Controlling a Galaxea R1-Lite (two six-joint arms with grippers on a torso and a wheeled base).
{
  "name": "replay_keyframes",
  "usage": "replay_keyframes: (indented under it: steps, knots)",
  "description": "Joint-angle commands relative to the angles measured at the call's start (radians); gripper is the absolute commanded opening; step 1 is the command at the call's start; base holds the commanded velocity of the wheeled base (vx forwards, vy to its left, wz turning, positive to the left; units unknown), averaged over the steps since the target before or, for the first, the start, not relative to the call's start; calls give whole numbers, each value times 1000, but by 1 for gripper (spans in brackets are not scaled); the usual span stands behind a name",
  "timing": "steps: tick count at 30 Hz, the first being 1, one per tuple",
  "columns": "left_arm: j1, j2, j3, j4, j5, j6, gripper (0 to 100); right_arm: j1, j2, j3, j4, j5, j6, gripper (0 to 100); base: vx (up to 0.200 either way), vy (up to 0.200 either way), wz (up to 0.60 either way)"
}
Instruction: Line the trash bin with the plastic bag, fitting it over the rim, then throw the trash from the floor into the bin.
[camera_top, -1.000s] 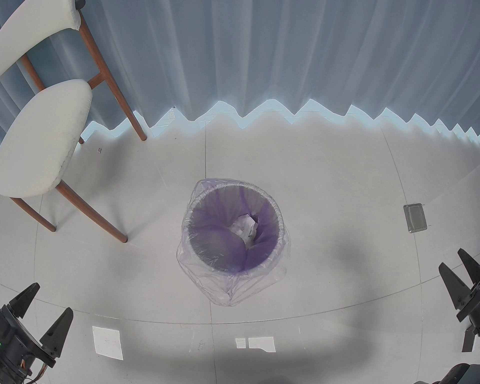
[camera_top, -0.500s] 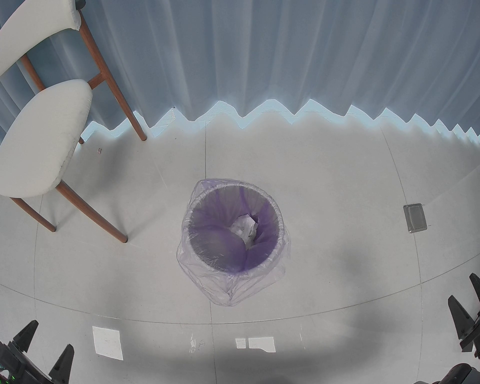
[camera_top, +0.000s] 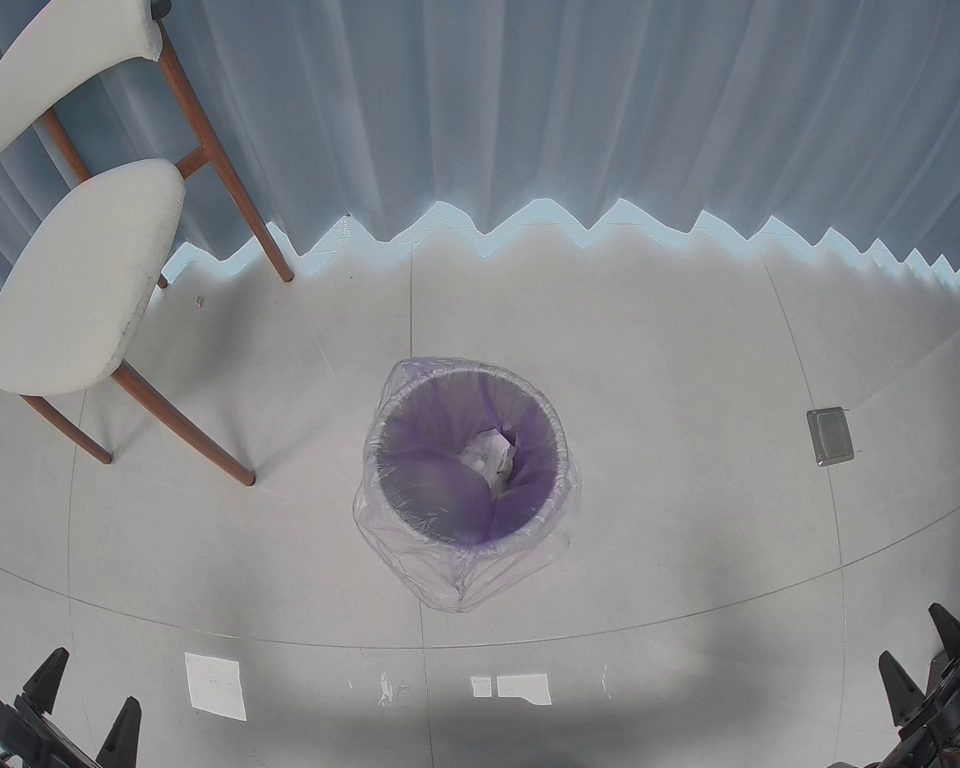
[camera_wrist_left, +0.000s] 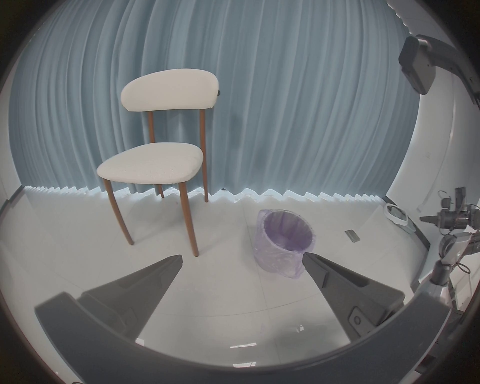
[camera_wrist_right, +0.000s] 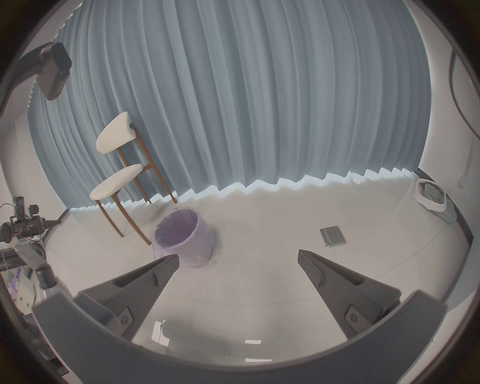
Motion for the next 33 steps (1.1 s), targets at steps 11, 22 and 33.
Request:
replay_keyframes:
  steps: [11, 22, 33]
  knots:
    - [1, -20, 16, 26, 246, 9, 100, -11, -35, 18, -14, -53, -55, 100, 0, 0, 0]
    - [3, -20, 17, 18, 215, 6, 100, -139, -113, 15, 11, 2, -15, 100, 0, 0, 0]
    - [0, -20, 17, 30, 120, 61, 100, -116, -136, 18, 35, 77, -69, 100, 0, 0, 0]
